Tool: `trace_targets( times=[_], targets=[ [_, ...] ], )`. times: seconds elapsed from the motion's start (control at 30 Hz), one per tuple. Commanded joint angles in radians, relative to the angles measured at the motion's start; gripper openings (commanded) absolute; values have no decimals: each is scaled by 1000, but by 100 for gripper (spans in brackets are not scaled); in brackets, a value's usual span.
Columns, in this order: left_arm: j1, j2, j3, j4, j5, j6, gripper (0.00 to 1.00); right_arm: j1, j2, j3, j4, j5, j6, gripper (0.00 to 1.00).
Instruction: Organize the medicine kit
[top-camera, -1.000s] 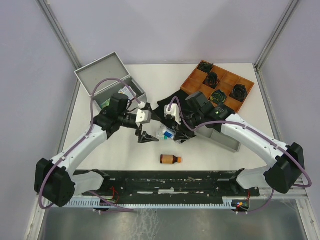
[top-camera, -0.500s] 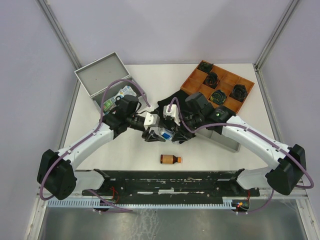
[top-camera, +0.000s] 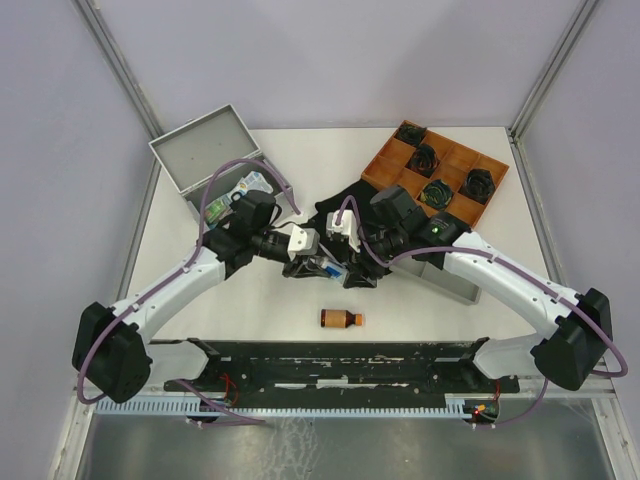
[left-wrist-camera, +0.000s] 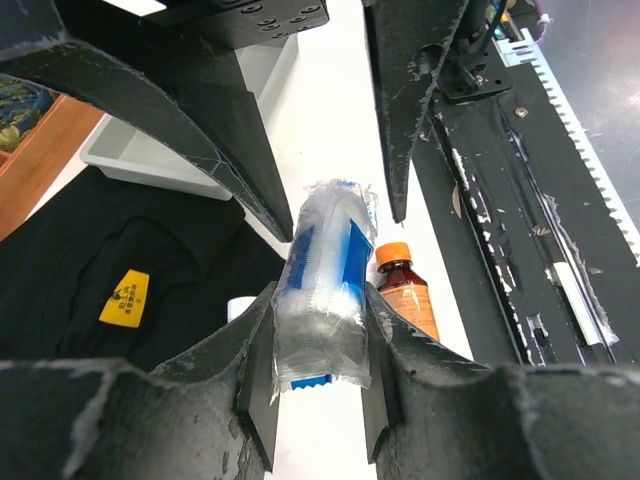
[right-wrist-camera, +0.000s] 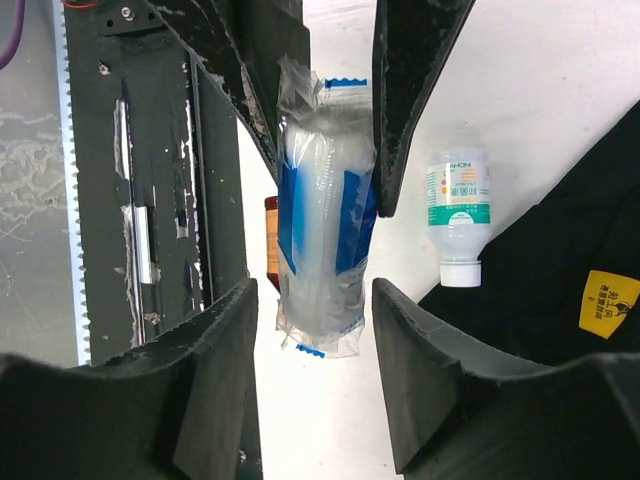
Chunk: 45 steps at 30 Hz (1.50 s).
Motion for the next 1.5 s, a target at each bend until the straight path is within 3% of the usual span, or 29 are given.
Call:
trace_targets(
  times=[0.0,0.37,0.77,1.07,1.47],
  targets=[
    [2,-58,24,-18,-57,9,33,1,-21,20,1,5,-11,60],
    [108,-154,18,-34,-208,-29,17,-79,-111,1,86,32,87,71],
    [469,-177,23,35,-389,-33,13,-177,-165,-36,121,33,123,73],
    [642,2,117,103,-453,-14,14,-177,-163,-43,110,16,110,73],
    [730,317,293,43,-487,97,17,-178,-159,-50,102,23,93,74]
  ],
)
